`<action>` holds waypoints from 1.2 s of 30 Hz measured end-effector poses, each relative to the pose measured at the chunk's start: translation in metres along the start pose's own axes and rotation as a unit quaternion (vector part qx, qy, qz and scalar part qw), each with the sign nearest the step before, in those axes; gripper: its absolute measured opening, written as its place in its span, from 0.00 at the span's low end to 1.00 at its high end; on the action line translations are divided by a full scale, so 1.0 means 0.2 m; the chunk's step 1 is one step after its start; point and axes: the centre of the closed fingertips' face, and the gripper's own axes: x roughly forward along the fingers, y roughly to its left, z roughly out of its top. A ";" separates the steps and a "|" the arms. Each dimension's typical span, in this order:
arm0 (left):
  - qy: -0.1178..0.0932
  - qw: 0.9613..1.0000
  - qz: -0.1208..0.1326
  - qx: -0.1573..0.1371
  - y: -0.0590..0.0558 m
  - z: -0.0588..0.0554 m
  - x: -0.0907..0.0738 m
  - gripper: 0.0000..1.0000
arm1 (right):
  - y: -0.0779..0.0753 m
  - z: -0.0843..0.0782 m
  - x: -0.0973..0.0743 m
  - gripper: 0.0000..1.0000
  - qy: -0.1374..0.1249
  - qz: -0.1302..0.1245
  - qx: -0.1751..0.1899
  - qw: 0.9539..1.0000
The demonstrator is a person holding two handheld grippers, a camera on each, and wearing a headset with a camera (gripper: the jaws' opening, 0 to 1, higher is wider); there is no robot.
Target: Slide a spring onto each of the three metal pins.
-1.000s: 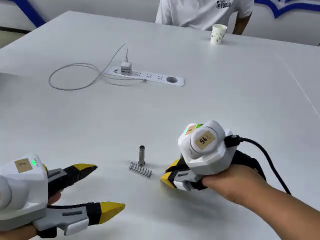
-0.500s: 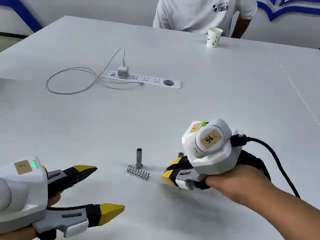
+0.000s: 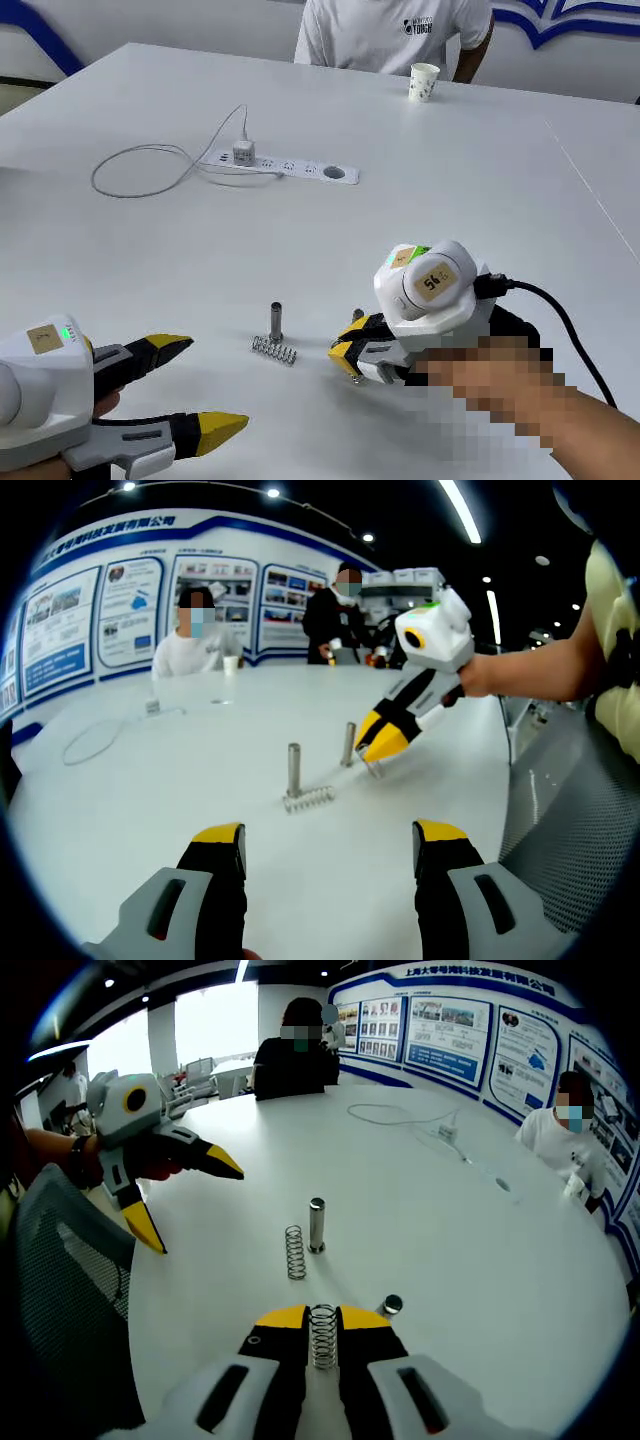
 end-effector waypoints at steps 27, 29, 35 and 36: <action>-0.001 1.000 -0.001 0.011 -0.02 0.03 0.00 0.69 | -0.03 -0.02 -0.10 0.12 -0.020 -0.020 0.017 0.999; -0.001 1.000 -0.001 0.011 -0.02 0.03 0.00 0.69 | -0.03 -0.01 -0.11 0.12 -0.024 -0.021 0.017 0.999; -0.002 1.000 0.000 0.012 -0.02 0.04 0.00 0.69 | -0.03 0.02 -0.15 0.12 -0.037 -0.024 0.023 0.999; -0.003 1.000 0.000 0.012 -0.02 0.04 0.00 0.69 | -0.03 0.02 -0.15 0.12 -0.038 -0.025 0.023 0.999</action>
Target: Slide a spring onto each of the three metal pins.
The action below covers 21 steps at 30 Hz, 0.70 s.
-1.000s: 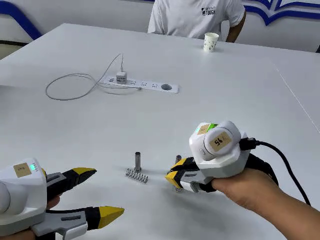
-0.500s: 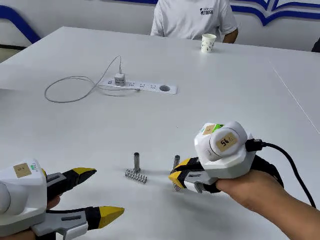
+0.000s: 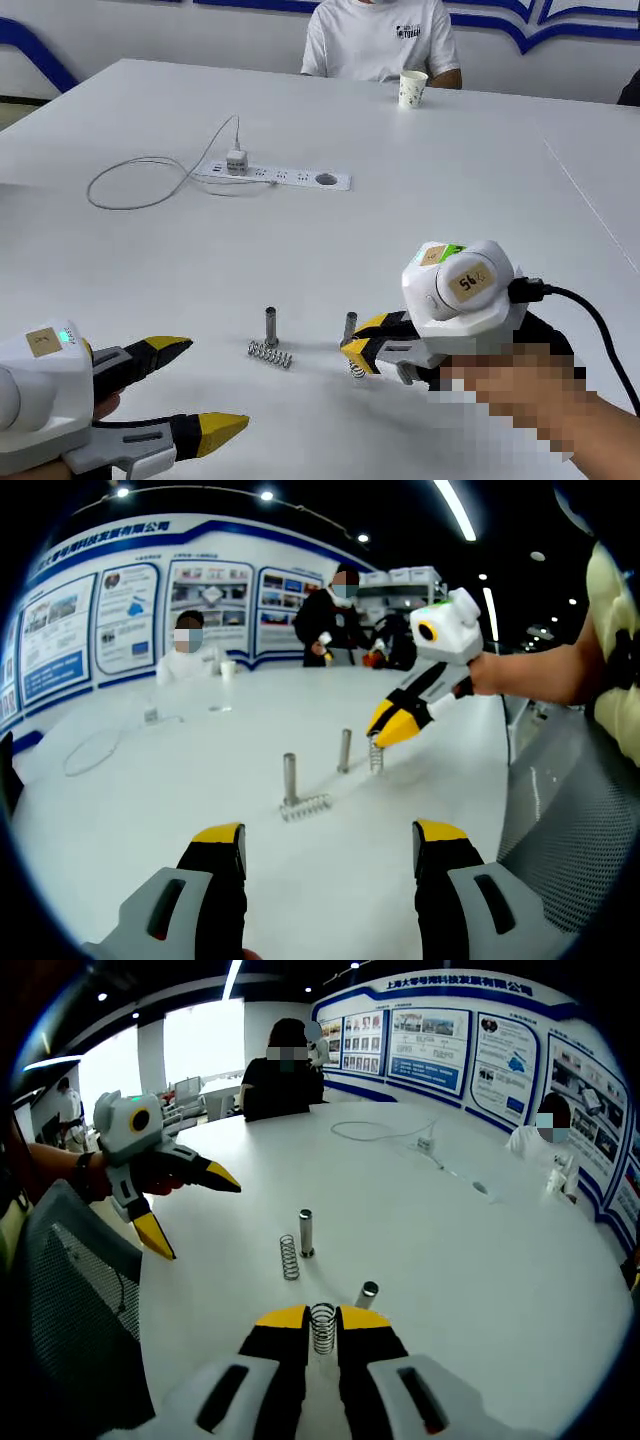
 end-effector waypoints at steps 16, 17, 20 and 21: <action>-0.002 1.000 0.000 0.001 0.00 0.00 0.00 0.69 | -0.01 0.06 -0.07 0.12 -0.023 -0.008 0.006 1.000; -0.002 1.000 0.000 0.001 0.00 0.00 0.00 0.69 | -0.01 0.06 -0.07 0.12 -0.024 -0.008 0.006 1.000; -0.003 1.000 -0.001 0.001 0.00 0.00 0.00 0.69 | -0.01 0.08 -0.08 0.12 -0.029 -0.010 0.005 1.000; -0.003 1.000 -0.001 0.000 0.00 0.00 0.00 0.69 | -0.02 0.09 -0.09 0.12 -0.031 -0.011 0.005 0.999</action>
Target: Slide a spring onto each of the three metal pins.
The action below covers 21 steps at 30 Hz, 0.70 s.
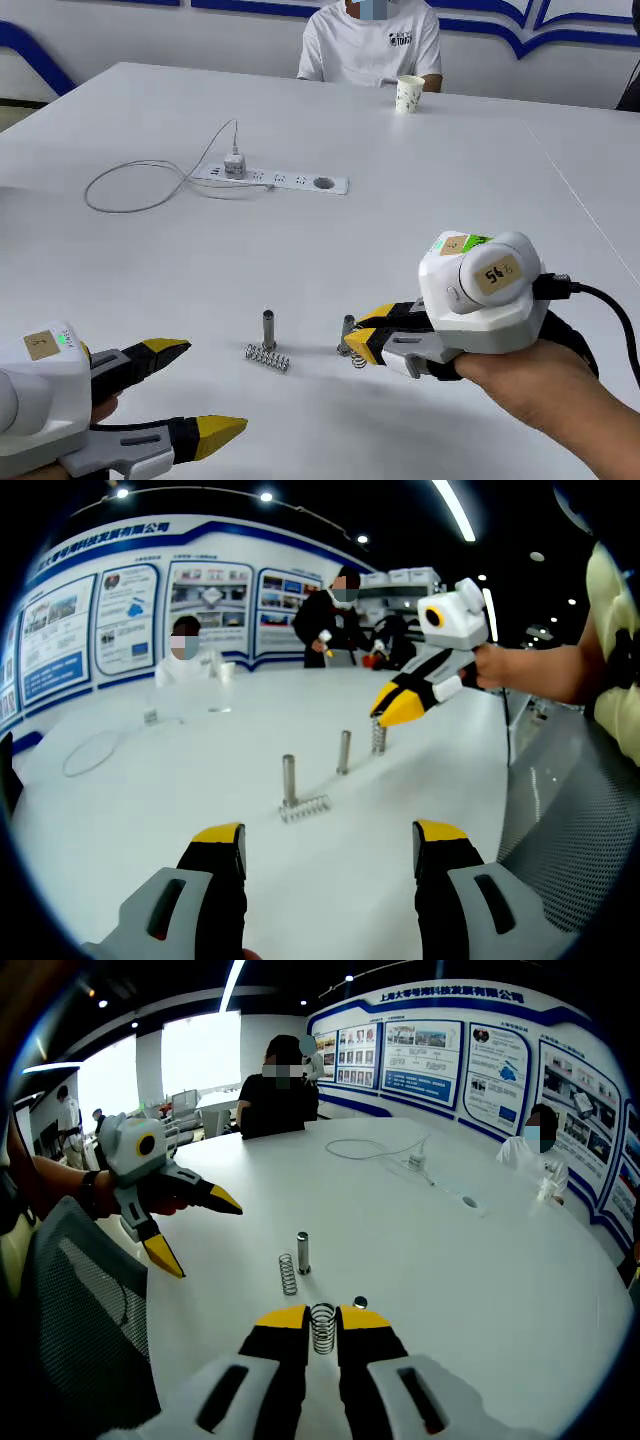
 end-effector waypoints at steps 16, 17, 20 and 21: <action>0.000 1.000 0.002 -0.003 0.00 0.00 -0.01 0.69 | -0.03 0.10 -0.01 0.12 -0.023 -0.003 0.001 1.000; 0.000 1.000 0.002 -0.002 0.01 0.00 -0.01 0.69 | -0.03 0.11 -0.02 0.12 -0.024 -0.004 0.000 1.000; -0.001 1.000 0.003 -0.002 0.00 0.00 -0.01 0.69 | -0.04 0.12 -0.02 0.12 -0.028 -0.005 0.000 1.000; -0.001 1.000 0.003 -0.002 0.00 0.00 -0.01 0.69 | -0.04 0.13 -0.02 0.12 -0.029 -0.005 0.000 1.000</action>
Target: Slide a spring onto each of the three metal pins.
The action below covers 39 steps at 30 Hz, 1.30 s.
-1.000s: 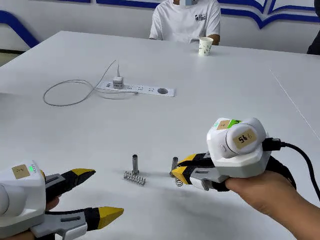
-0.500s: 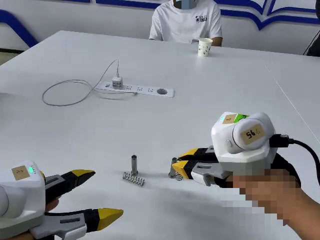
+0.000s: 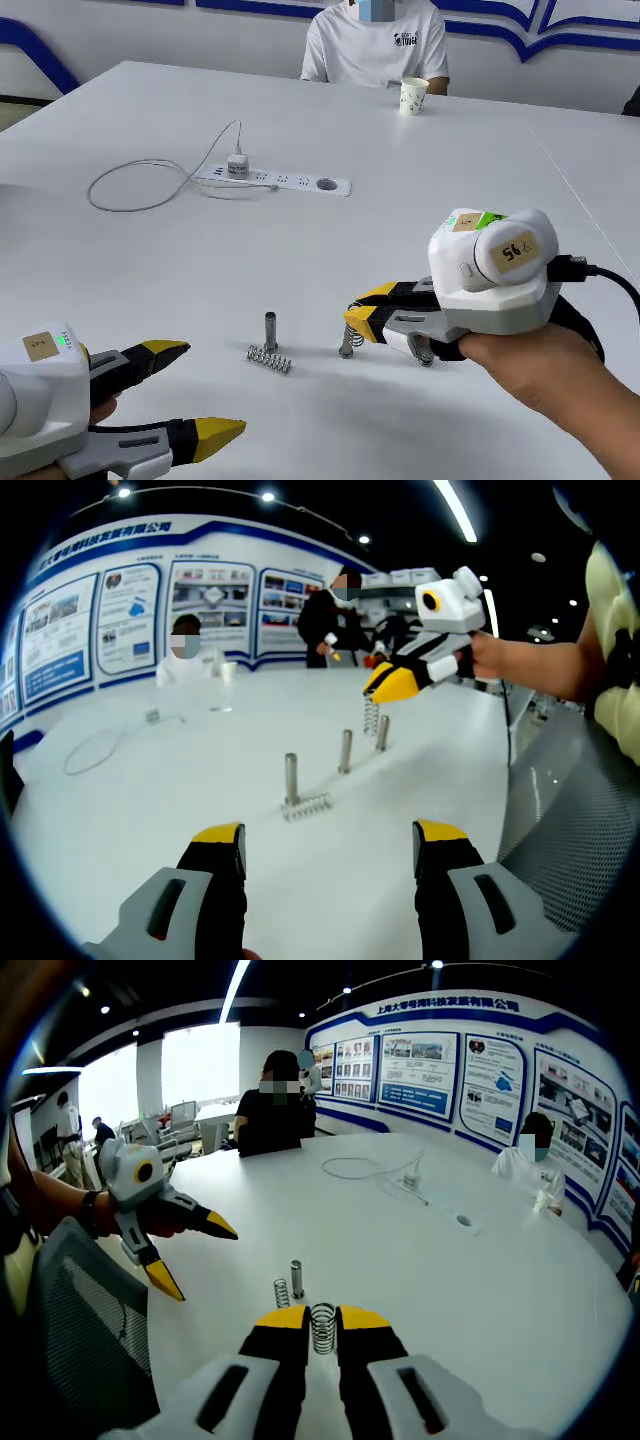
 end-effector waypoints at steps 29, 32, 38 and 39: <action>0.001 1.000 0.001 -0.006 0.01 -0.02 0.00 0.69 | -0.09 0.09 0.02 0.12 -0.026 -0.014 0.009 1.000; 0.002 1.000 0.001 -0.007 0.01 -0.03 0.01 0.69 | -0.10 0.08 0.04 0.12 -0.026 -0.015 0.011 0.999; 0.005 1.000 0.001 -0.009 0.02 -0.03 0.01 0.69 | -0.11 0.06 0.06 0.12 -0.027 -0.015 0.017 0.999; 0.005 1.000 0.001 -0.009 0.03 -0.03 0.01 0.69 | -0.11 0.06 0.06 0.12 -0.027 -0.016 0.018 0.999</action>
